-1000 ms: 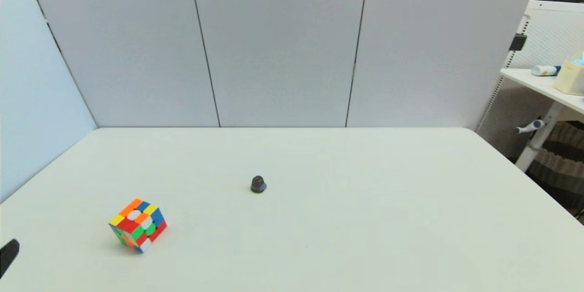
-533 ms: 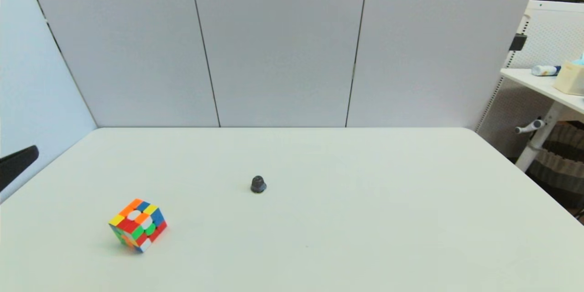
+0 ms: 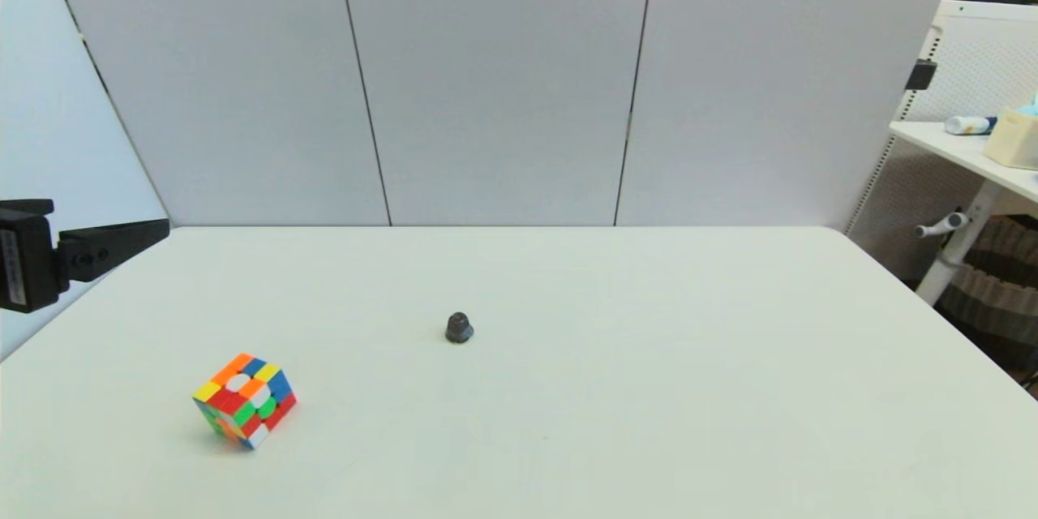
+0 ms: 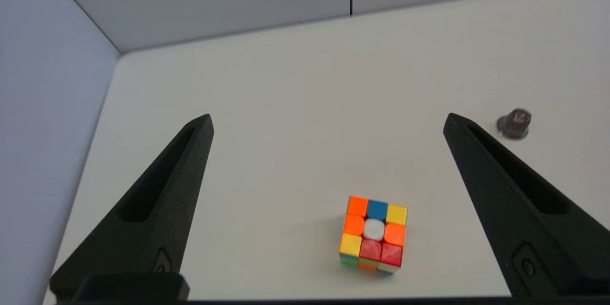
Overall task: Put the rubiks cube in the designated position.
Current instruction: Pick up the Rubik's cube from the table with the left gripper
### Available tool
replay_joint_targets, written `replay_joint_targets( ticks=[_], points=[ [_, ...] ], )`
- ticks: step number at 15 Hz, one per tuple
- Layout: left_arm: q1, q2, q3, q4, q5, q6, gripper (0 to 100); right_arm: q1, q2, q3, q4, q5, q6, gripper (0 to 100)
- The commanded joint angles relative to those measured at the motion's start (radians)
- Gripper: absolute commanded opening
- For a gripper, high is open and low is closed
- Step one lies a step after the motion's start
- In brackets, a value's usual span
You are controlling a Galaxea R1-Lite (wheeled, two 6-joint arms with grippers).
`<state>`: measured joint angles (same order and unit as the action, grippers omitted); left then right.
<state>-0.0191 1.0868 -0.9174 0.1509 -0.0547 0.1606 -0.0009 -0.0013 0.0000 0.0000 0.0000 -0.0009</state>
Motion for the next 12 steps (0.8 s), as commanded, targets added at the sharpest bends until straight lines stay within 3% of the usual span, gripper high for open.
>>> replay_joint_targets(
  ticks=[1, 6, 12],
  points=[
    [-0.001, 0.076, -0.061, 0.138, -0.001, 0.01, 100, 0.001, 0.001, 0.0, 0.0, 0.0, -0.001, 100],
    [-0.001, 0.182, -0.139, 0.369, -0.002, 0.102, 100, 0.001, 0.001, 0.0, 0.0, 0.0, -0.001, 100],
    [-0.01, 0.306, -0.126, 0.444, -0.07, 0.181, 100, 0.001, 0.001, 0.0, 0.0, 0.0, -0.001, 100]
  ],
)
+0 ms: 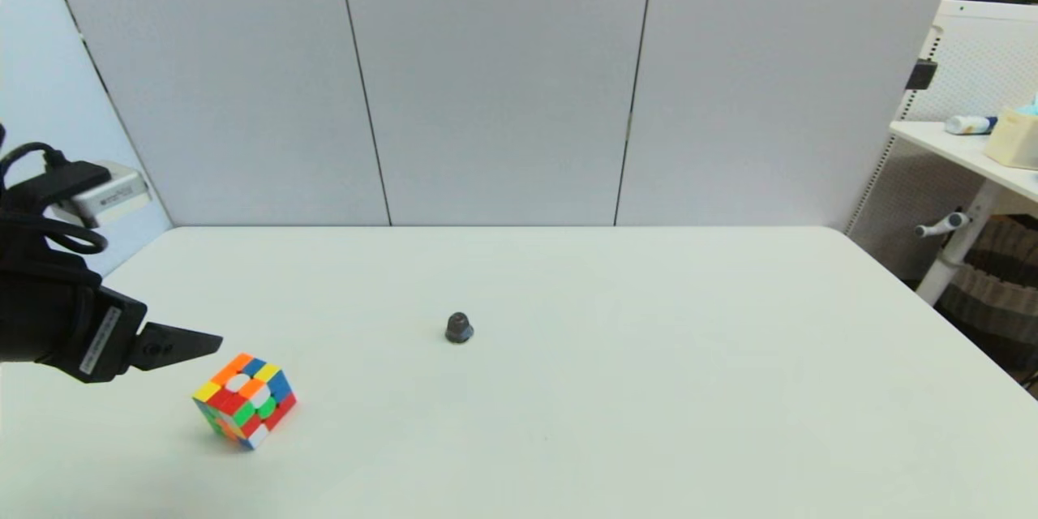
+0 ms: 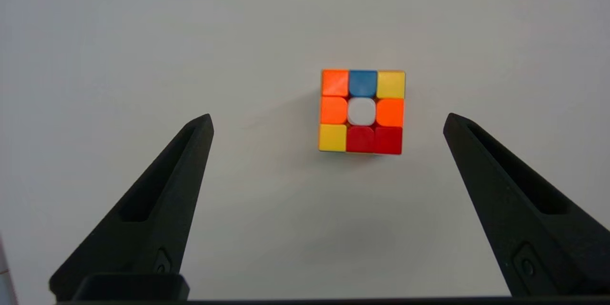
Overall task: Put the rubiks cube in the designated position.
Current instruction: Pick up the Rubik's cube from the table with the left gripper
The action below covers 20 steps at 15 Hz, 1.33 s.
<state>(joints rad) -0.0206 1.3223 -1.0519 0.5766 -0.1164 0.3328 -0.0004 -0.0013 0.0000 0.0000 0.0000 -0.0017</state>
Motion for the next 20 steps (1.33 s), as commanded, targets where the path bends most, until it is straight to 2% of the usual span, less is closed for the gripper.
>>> replay_joint_targets(
  ticks=[1, 20],
  points=[
    [-0.016, 0.09, 0.009, 0.014, -0.008, 0.008, 100, 0.0, 0.001, 0.0, 0.0, 0.0, 0.0, 100],
    [-0.067, 0.313, 0.041, -0.006, -0.005, 0.011, 100, -0.001, 0.001, 0.0, 0.0, 0.0, 0.0, 100]
  ],
)
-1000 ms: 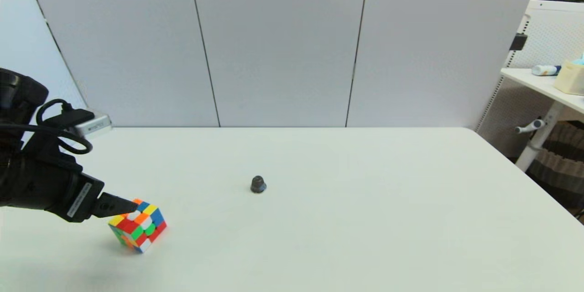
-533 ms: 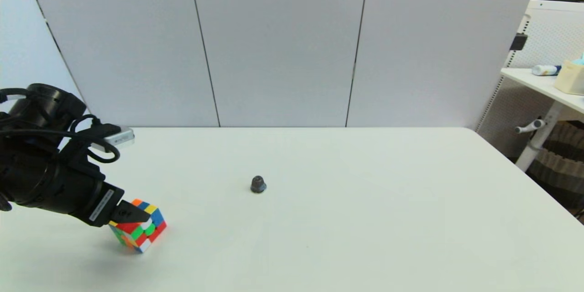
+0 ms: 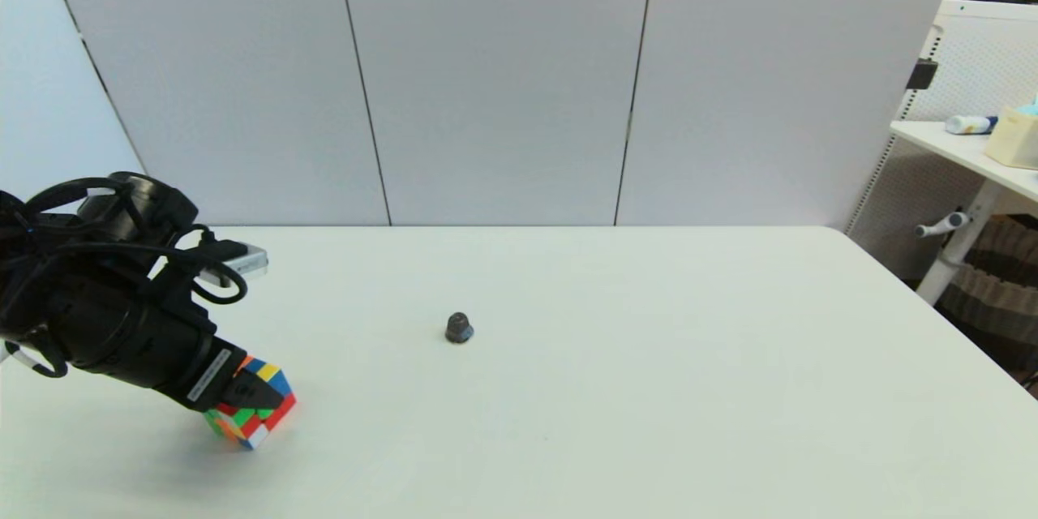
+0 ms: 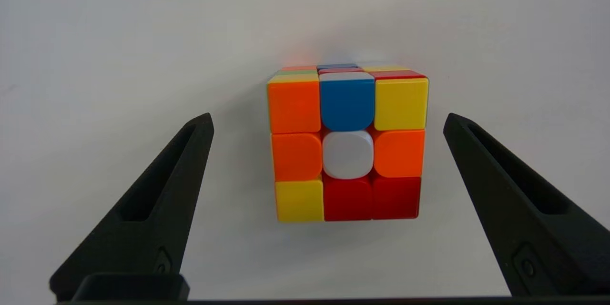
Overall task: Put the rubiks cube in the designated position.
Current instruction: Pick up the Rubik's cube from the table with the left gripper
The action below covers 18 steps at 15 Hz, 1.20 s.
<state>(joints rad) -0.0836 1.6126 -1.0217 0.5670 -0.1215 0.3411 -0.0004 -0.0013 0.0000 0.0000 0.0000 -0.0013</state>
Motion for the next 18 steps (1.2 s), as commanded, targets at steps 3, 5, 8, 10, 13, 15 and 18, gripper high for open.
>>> replay_joint_targets(
  ticks=[3, 5, 8, 10, 13, 15, 18],
  points=[
    [-0.011, 0.036, 0.02, -0.003, 0.0, 0.003, 100, 0.0, 0.001, 0.0, 0.0, 0.0, 0.0, 100],
    [-0.011, 0.052, 0.031, -0.021, 0.0, 0.004, 100, 0.0, 0.001, 0.0, 0.0, 0.0, 0.0, 100],
    [-0.015, 0.064, 0.045, -0.059, 0.0, 0.006, 100, -0.001, 0.001, 0.0, 0.0, 0.0, 0.0, 100],
    [-0.015, 0.078, 0.049, -0.067, 0.0, 0.006, 100, -0.001, 0.001, 0.0, 0.0, 0.0, 0.0, 100],
    [-0.015, 0.076, 0.054, -0.065, 0.002, 0.006, 100, 0.0, 0.001, 0.0, 0.0, 0.0, 0.0, 100],
    [-0.015, 0.076, 0.054, -0.062, 0.003, 0.006, 100, -0.001, 0.001, 0.0, 0.0, 0.0, 0.0, 100],
    [-0.015, 0.076, 0.054, -0.058, 0.002, 0.007, 0, -0.001, 0.001, 0.0, 0.0, 0.0, 0.0, 100]
  ],
)
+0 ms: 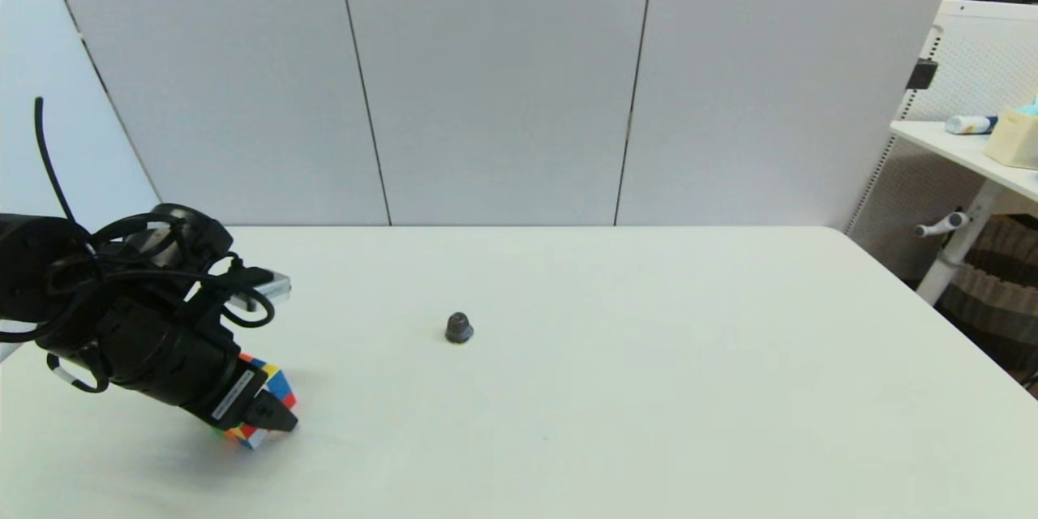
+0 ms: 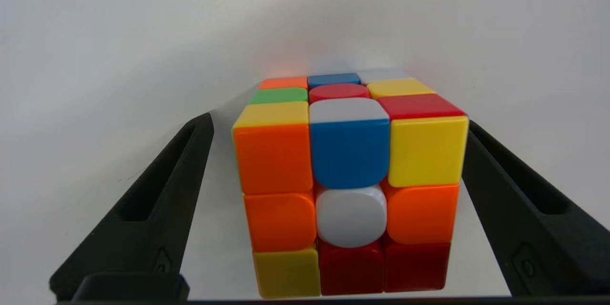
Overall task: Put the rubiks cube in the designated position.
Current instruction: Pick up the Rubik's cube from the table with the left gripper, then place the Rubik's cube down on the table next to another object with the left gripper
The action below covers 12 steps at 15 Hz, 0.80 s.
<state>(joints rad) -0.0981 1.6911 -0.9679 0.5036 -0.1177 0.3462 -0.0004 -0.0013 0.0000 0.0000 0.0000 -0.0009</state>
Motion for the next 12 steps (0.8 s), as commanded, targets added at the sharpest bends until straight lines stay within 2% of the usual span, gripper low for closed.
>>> replay_joint_targets(
  ticks=[1, 8, 12],
  points=[
    [0.0, -0.001, 0.003, 0.006, -0.002, 0.004, 0, 0.0, 0.001, 0.0, 0.0, 0.0, -0.001, 100],
    [-0.006, -0.017, -0.022, -0.004, -0.002, 0.005, 0, 0.0, 0.001, 0.0, 0.0, 0.0, -0.001, 100],
    [-0.038, -0.024, -0.176, -0.002, 0.004, 0.034, 0, 0.0, 0.001, 0.0, 0.0, 0.0, -0.001, 100]
  ],
)
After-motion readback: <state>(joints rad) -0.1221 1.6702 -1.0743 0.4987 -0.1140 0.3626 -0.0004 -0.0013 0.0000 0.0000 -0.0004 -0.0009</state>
